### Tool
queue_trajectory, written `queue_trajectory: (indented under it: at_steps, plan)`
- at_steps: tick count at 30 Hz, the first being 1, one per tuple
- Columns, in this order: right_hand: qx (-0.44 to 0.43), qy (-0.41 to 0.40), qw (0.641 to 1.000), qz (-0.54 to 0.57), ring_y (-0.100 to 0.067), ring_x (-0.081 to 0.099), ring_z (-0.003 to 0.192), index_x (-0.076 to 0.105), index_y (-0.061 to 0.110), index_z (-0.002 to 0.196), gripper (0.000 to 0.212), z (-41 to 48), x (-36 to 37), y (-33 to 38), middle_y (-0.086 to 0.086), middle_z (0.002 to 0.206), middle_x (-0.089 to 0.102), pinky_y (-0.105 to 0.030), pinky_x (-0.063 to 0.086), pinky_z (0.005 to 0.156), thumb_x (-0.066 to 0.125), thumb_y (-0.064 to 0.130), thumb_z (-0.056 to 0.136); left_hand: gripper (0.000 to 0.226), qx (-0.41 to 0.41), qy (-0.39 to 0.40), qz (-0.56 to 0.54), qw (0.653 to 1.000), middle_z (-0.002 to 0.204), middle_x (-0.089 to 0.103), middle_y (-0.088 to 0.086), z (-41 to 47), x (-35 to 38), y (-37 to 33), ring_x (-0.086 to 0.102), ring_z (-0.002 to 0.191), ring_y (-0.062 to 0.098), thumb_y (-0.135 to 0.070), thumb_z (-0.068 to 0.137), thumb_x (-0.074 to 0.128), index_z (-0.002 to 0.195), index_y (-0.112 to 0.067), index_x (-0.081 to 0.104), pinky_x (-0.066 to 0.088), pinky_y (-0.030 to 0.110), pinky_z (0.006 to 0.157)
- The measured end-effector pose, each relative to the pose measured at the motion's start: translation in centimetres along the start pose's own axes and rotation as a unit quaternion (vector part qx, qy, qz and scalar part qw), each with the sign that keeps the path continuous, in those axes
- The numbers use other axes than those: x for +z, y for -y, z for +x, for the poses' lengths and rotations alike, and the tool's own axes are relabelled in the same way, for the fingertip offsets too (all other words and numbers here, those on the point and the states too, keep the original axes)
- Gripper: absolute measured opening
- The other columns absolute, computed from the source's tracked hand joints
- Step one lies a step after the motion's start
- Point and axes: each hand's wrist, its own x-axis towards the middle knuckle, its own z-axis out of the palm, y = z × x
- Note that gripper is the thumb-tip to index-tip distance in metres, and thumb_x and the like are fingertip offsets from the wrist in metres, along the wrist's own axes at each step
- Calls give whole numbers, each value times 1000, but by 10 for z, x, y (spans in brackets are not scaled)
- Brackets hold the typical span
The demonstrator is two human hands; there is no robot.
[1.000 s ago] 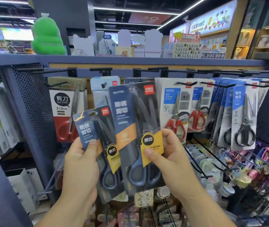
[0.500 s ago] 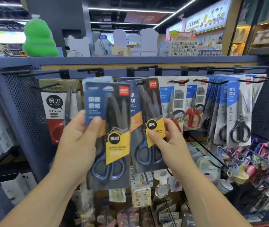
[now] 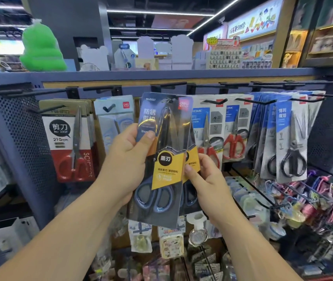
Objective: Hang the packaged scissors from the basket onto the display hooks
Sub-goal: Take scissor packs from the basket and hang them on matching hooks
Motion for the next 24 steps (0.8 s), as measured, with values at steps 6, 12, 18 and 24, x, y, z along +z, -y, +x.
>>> queue_trajectory:
  at_steps: [6,12,18,24]
  plan:
    - [4,0,1000,8,-12,70,109,63,26,122,17,-1,0,2,8,114,76,-41,54,100,58,26,106,20,-4,1,29,1000,91,81,-2,-2,3,-1,77,82,12,-13,111,48,113,-14,68,58,22,66]
    - [5,12,1000,8,-8,70,105,63,24,120,16,0,-1,3,10,111,76,-24,53,91,53,19,108,19,-43,-36,47,997,94,81,3,14,5,7,75,79,14,-17,111,51,111,-16,69,59,25,64]
    - [39,-2,999,-17,-10,66,116,61,35,122,20,13,16,-8,13,119,72,-40,51,101,46,28,112,19,-40,-75,65,994,99,80,-1,34,4,37,75,88,12,-22,112,50,113,-20,69,62,28,74]
    - [62,-52,995,-60,-1,60,103,59,34,119,22,42,41,-11,19,110,66,-29,46,85,38,28,113,18,-32,-134,107,985,84,70,-4,63,10,54,65,60,-8,-24,113,49,109,-15,64,48,13,52]
